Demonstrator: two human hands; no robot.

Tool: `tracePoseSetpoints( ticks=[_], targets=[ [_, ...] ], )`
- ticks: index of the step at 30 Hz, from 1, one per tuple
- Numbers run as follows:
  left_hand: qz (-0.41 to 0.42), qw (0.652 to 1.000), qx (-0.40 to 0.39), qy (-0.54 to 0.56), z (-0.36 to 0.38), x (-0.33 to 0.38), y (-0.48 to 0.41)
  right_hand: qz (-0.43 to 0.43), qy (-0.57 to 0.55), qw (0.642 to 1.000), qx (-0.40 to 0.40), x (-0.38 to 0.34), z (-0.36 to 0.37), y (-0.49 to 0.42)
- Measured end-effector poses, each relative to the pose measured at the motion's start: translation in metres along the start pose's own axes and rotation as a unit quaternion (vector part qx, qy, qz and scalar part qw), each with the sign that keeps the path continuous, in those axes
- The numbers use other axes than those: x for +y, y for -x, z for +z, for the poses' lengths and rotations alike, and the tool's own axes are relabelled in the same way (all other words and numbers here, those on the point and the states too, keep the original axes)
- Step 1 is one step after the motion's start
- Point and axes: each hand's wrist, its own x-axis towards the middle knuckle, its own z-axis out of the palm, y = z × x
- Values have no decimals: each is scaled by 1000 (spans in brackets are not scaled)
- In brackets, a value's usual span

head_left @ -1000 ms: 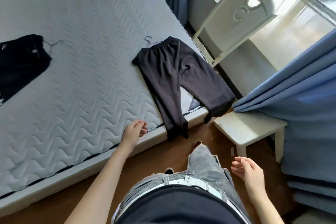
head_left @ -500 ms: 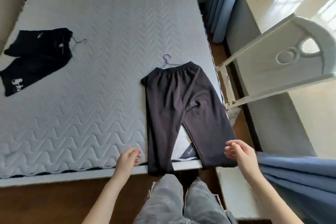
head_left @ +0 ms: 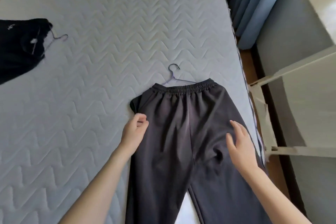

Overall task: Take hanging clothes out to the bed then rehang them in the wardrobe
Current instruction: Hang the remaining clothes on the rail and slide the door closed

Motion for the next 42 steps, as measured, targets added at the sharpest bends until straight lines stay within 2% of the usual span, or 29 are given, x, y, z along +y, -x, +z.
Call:
tracePoseSetpoints(
  ticks=[6,10,13,15,17,21,25,29,31,33,36,39,42],
  targets=[
    [113,977,80,-161,64,0,-152,-43,195,980,0,61,108,-41],
    [122,940,84,-307,93,6,-204,-52,207,976,46,75,124,-45],
    [112,931,81,-339,101,3,-216,-57,199,977,60,79,125,-46],
    [86,950,68,-293,95,4,-224,-57,196,977,65,78,125,-48],
    [41,977,7,-208,84,8,-233,-53,198,977,62,77,125,-49],
    [55,977,-124,-167,63,24,-235,-52,200,977,55,76,125,-48],
    [127,976,-111,-141,52,37,-221,-44,205,977,45,75,124,-48],
    [159,974,-141,-73,40,59,-171,-13,208,978,-29,66,115,-52],
    [168,973,-151,-43,33,73,-129,-3,157,983,-97,58,93,-54],
    [158,976,-145,-23,26,83,-82,42,20,988,-148,39,56,-49],
    [120,985,-121,29,3,97,-3,128,-163,970,-129,-9,-17,-15],
    [25,988,-76,134,-31,117,84,126,-228,953,-154,-60,-87,45],
    [-54,971,-45,230,-79,143,166,90,-243,947,-188,-102,-145,114]
  ],
)
